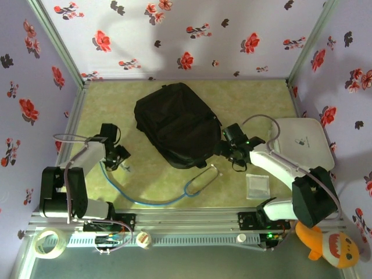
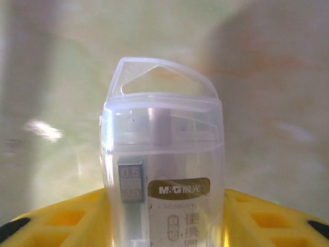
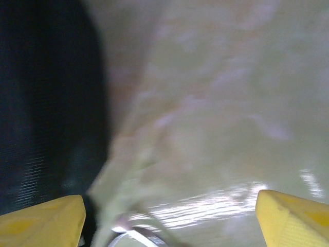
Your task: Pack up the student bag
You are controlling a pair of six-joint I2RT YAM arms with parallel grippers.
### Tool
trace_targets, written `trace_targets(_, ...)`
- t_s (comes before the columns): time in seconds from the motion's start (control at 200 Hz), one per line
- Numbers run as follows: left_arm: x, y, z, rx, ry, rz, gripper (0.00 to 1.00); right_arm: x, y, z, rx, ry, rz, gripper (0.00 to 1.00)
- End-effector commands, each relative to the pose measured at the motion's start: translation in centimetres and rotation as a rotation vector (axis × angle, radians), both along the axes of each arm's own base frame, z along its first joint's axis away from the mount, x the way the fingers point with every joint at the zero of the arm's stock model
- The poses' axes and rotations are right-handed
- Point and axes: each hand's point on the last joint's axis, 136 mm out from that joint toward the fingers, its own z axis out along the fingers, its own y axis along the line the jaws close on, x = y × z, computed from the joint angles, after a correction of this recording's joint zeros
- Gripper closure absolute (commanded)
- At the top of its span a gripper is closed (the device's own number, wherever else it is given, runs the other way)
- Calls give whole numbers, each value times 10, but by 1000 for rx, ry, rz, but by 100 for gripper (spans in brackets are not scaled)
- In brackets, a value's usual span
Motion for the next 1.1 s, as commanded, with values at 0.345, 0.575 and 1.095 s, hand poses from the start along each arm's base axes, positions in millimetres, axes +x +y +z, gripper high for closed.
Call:
trace_targets(0.345,74,-152,94,-449,-279,-183,48,3,180,83,452,-222,476,16)
trace_targets(0.575,85,-193,106,-546,-292,-235,48,12,222,89,573,-244,498,19)
trace_targets(1.095,89,-205,106,-595,-288,-234,48,54,247,80,520,-324,489,52)
